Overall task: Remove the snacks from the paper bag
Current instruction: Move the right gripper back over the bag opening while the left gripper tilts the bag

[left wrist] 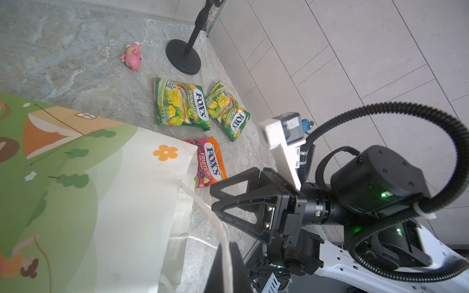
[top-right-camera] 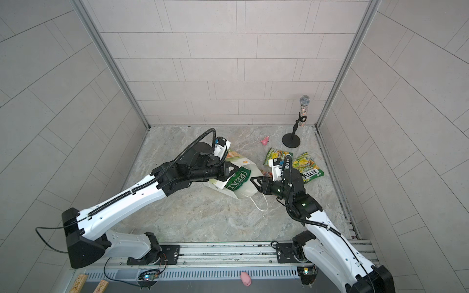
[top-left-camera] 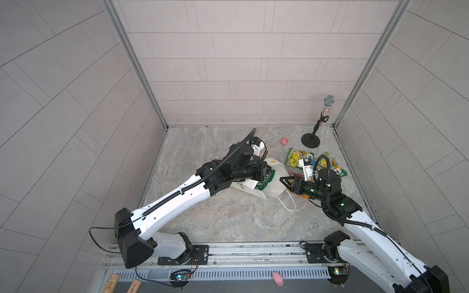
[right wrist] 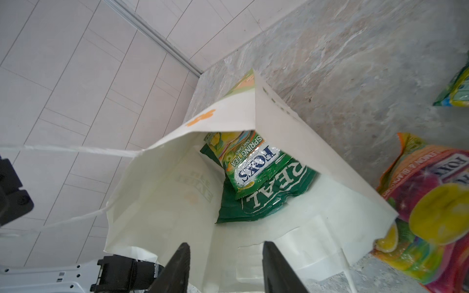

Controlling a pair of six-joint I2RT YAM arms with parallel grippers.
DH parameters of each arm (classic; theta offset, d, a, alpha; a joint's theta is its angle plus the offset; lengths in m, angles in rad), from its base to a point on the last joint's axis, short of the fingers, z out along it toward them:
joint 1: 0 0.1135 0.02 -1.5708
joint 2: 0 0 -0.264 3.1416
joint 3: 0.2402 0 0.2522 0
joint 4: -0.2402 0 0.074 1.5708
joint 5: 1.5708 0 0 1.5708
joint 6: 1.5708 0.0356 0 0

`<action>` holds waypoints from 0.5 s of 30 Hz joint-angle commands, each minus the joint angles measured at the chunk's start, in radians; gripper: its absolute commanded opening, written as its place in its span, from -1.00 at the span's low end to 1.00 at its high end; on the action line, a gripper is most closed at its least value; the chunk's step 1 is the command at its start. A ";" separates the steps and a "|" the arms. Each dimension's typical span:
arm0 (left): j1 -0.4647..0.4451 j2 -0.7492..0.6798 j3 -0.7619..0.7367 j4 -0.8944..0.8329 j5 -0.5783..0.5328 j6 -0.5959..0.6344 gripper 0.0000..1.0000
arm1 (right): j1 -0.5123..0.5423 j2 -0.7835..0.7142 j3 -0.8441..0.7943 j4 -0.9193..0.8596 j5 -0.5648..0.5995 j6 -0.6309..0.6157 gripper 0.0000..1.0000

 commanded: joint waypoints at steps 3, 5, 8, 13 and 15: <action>-0.007 0.003 -0.022 0.022 0.000 -0.004 -1.00 | 0.111 0.024 -0.067 0.132 0.106 0.002 -0.13; -0.008 0.002 -0.026 0.022 0.006 -0.003 -1.00 | 0.164 0.056 -0.077 0.158 0.161 0.000 -0.13; -0.009 0.001 -0.027 0.022 0.019 0.002 -1.00 | 0.240 0.123 -0.081 0.203 0.250 0.014 -0.13; -0.009 0.004 -0.029 0.018 0.035 0.005 -1.00 | 0.339 0.228 -0.091 0.299 0.420 0.029 -0.13; -0.009 0.001 -0.032 0.018 0.037 0.007 -1.00 | 0.360 0.271 -0.087 0.332 0.434 0.036 -0.13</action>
